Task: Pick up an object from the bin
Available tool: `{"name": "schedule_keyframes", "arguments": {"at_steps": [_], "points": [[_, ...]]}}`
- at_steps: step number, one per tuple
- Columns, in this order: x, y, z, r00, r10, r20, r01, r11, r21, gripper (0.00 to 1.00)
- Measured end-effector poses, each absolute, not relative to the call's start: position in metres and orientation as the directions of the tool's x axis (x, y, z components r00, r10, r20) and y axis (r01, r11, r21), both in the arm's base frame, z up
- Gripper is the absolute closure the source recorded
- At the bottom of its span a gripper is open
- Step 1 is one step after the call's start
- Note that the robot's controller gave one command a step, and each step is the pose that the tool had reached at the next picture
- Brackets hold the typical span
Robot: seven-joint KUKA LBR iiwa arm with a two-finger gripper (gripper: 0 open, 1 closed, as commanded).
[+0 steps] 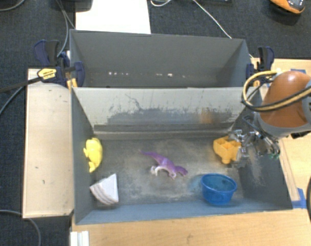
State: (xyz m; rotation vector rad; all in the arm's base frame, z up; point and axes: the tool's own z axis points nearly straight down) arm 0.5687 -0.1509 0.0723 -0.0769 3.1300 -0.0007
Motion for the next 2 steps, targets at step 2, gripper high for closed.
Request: {"name": "schedule_keyframes", "arguments": {"at_steps": [2], "points": [[0.566,-0.15,0.094,-0.999,-0.05,-0.002,-0.05,0.999,0.002,1.0]]}}
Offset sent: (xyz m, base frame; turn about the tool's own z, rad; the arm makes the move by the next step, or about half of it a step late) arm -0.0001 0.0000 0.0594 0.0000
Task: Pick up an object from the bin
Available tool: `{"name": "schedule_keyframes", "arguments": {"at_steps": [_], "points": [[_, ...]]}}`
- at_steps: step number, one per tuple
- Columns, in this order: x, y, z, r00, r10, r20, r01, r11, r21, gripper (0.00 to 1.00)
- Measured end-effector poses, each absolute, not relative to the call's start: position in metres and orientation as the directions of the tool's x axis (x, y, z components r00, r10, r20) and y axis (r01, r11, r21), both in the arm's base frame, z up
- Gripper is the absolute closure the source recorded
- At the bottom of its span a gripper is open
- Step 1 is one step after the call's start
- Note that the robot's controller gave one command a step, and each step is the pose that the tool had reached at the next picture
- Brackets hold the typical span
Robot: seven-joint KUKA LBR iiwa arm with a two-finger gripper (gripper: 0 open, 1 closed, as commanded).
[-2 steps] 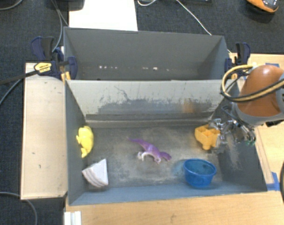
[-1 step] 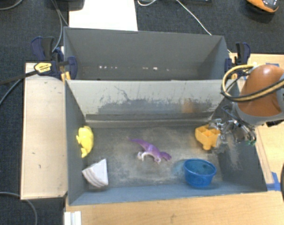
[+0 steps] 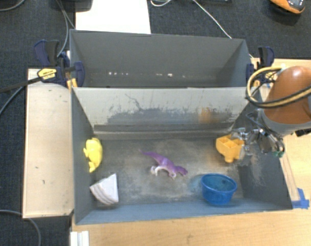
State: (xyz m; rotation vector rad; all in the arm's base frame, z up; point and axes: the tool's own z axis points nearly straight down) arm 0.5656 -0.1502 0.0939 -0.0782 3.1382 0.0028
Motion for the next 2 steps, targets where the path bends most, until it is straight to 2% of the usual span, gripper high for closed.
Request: {"name": "schedule_keyframes", "arguments": {"at_steps": [2], "points": [[0.569,-0.151,0.128,-0.999,-0.05,-0.013,-0.05,0.999,-0.002,1.0]]}}
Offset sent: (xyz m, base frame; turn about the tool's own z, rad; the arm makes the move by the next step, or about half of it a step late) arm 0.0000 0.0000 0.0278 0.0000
